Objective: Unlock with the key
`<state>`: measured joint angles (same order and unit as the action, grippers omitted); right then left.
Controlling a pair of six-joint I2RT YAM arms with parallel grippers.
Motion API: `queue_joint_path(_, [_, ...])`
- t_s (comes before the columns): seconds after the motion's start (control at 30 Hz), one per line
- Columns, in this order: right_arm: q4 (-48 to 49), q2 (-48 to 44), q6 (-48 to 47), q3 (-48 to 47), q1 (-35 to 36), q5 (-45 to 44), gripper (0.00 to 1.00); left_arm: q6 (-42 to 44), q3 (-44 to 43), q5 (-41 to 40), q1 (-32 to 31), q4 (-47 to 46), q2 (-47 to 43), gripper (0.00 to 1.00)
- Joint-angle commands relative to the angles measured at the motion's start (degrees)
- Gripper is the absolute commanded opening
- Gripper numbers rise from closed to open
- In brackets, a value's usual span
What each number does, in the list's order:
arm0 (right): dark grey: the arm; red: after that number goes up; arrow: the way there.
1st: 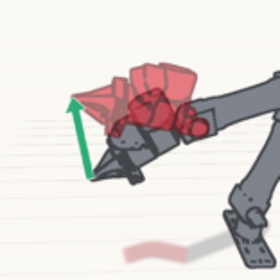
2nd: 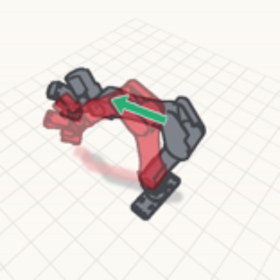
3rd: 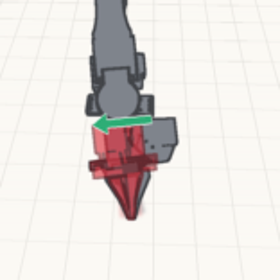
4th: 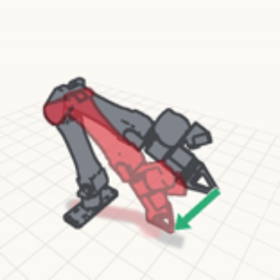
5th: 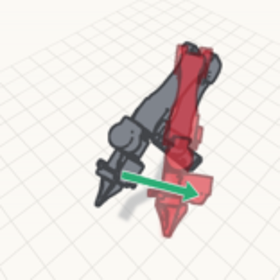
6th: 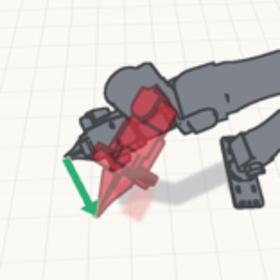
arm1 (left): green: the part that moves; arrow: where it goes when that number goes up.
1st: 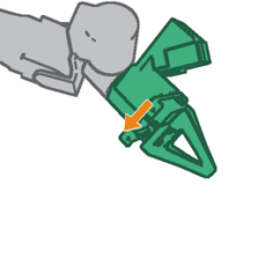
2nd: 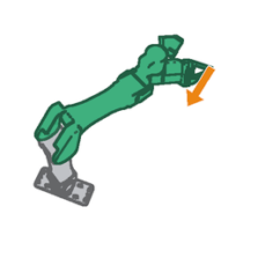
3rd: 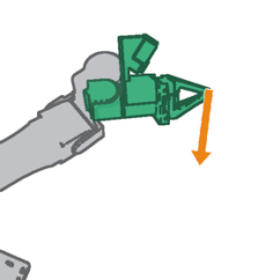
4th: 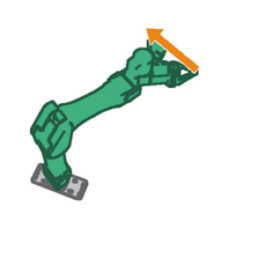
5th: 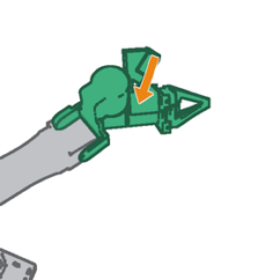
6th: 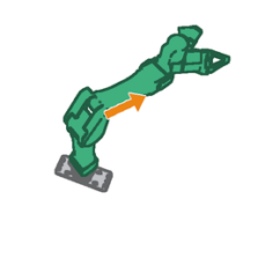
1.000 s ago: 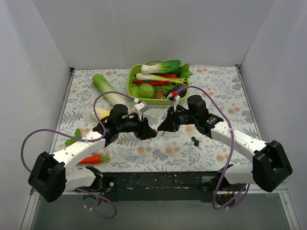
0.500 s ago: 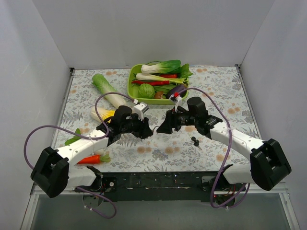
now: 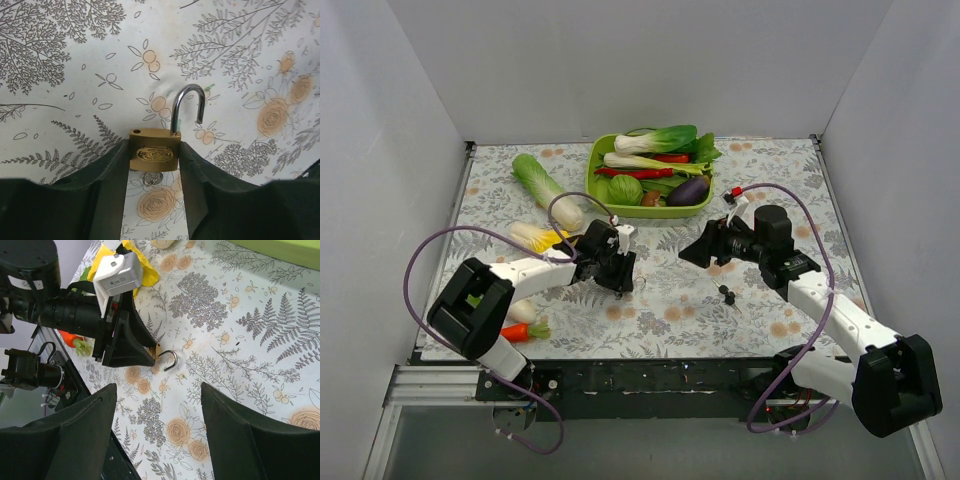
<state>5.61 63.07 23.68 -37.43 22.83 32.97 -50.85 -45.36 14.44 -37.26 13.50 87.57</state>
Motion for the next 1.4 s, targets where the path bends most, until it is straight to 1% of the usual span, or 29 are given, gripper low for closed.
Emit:
queue_joint_path(0.0, [-0.25,-1.63,-1.36,1.83,-1.29,1.04,0.75,0.23,-4.29,-3.54,0.25,3.29,2.43,0.00])
queue_joint_path(0.1, [0.28,-1.90,-1.01,2.36,-1.65,1.39,0.75,0.83,-6.40,-5.64,0.34,4.16,5.06,0.00])
queue_joint_path(0.13, [0.46,-1.98,-0.83,2.45,-1.82,1.48,0.75,1.10,-7.36,-8.69,0.34,5.39,6.02,0.00])
queue_joint_path(0.33, [0.55,-3.04,-0.83,3.24,-2.61,1.22,0.75,3.30,-12.37,-16.63,0.60,8.21,12.88,0.00])
queue_joint_path(0.57, [-2.61,-5.85,-3.11,3.42,-2.97,-3.78,0.76,4.09,-19.40,-23.57,1.48,10.41,18.86,0.00])
queue_joint_path(0.67, [-4.81,-6.99,-4.61,2.80,-2.97,-5.37,0.76,4.62,-21.95,-24.98,1.75,11.64,21.23,0.00])
queue_joint_path(0.7, [-5.34,-7.25,-5.31,2.63,-2.97,-6.24,0.76,4.79,-22.40,-25.77,1.75,11.99,21.59,0.03])
queue_joint_path(0.8, [-7.27,-8.57,-5.75,2.89,-2.97,-7.83,0.76,5.15,-23.19,-26.22,1.83,12.26,22.03,0.09])
queue_joint_path(0.83, [-7.71,-9.10,-5.67,3.32,-2.97,-8.18,0.76,5.15,-23.19,-25.95,1.92,12.08,21.77,0.14])
queue_joint_path(0.9, [-7.89,-10.50,-5.40,3.85,-2.97,-9.06,0.76,4.97,-22.75,-25.51,2.10,11.64,20.98,0.18])
queue_joint_path(1.0, [-8.33,-12.26,-4.79,5.00,-2.97,-10.38,0.75,4.71,-22.23,-24.90,2.19,10.68,19.40,0.35])
queue_joint_path(1.03, [-8.42,-12.53,-4.79,5.17,-2.97,-10.64,0.75,4.53,-22.14,-24.37,2.10,10.15,19.05,0.48])
queue_joint_path(1.13, [-9.91,-13.06,-4.87,5.09,-2.97,-11.35,0.75,3.66,-21.35,-22.80,2.19,8.92,16.24,0.66])
queue_joint_path(1.17, [-10.61,-13.23,-5.40,4.74,-2.97,-12.05,0.75,3.65,-20.91,-22.09,2.19,8.31,15.18,0.91])
queue_joint_path(1.23, [-12.02,-13.50,-5.75,4.38,-3.05,-12.66,0.75,3.74,-19.15,-21.03,2.19,5.77,11.23,0.98])
queue_joint_path(1.3, [-13.68,-13.94,-6.63,3.60,-3.05,-14.24,0.74,4.35,-17.84,-18.84,2.10,3.83,8.16,0.98])
queue_joint_path(1.37, [-14.74,-14.55,-6.98,2.89,-2.97,-16.08,0.74,5.05,-15.47,-16.65,2.10,0.14,2.89,0.98])
